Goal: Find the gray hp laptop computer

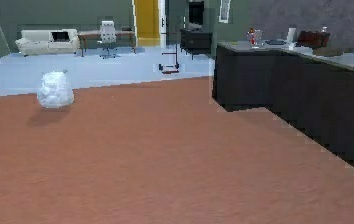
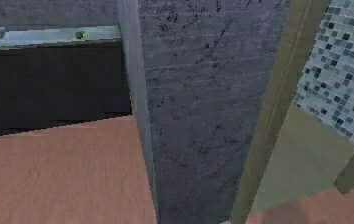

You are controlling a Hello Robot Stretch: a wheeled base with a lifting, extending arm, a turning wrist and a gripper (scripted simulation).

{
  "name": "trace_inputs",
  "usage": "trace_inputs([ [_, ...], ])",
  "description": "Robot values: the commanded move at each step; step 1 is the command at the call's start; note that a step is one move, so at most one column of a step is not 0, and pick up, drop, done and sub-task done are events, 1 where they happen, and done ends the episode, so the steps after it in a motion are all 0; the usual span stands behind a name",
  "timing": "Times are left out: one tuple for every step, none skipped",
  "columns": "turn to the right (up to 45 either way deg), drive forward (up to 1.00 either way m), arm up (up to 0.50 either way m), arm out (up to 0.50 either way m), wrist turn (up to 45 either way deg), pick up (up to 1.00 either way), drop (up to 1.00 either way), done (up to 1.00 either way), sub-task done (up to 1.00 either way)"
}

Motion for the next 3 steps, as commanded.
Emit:
trace_inputs([
  [0.0, 1.0, 0.0, 0.0, 0.0, 0.0, 0.0, 0.0, 0.0],
  [0.0, 1.0, 0.0, 0.0, 0.0, 0.0, 0.0, 0.0, 0.0],
  [0.0, 1.0, 0.0, 0.0, 0.0, 0.0, 0.0, 0.0, 0.0],
])
